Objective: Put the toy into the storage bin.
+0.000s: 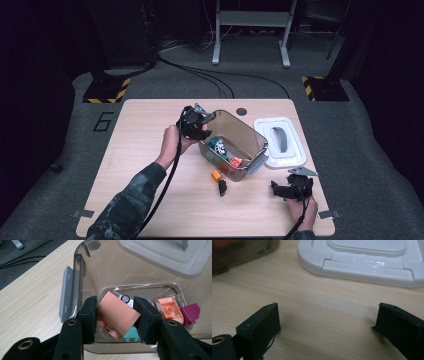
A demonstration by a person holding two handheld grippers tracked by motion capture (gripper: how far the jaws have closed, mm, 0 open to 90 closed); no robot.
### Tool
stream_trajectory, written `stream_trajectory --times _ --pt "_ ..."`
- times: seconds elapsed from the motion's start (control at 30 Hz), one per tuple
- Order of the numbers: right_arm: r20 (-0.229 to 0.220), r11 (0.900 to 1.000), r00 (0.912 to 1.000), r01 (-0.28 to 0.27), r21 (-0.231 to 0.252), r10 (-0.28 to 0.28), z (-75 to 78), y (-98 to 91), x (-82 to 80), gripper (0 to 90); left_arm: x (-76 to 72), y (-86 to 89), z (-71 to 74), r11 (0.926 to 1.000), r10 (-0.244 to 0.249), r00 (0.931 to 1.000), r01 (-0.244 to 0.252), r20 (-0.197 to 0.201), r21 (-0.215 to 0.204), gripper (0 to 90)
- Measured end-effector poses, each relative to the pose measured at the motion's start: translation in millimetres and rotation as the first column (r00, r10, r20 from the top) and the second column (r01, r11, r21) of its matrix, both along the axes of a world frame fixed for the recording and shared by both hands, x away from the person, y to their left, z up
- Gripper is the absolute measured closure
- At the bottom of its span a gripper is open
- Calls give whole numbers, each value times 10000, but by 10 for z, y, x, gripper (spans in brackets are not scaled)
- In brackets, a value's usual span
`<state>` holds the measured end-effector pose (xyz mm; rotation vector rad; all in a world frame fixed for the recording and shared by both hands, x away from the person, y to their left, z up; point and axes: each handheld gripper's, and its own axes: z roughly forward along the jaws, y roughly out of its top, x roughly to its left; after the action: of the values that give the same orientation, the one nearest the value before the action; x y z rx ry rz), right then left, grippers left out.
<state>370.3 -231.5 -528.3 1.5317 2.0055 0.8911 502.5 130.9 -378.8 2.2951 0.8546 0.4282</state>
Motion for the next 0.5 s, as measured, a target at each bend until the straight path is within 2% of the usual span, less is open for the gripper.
stream_trajectory --times 0.27,0.33,0.5 --pt "-31 9999 10000 -84 -59 84 2 -9 -2 44 1 27 -38 9998 188 9998 -188 4 48 546" --pt "18 10000 10000 91 2 -91 -2 6 2 44 -19 43 -34 9998 201 9998 -201 80 60 536" --pt "-4 10000 10000 2 -8 -2 0 0 0 44 -82 88 -18 9989 472 9987 -471 167 -41 397"
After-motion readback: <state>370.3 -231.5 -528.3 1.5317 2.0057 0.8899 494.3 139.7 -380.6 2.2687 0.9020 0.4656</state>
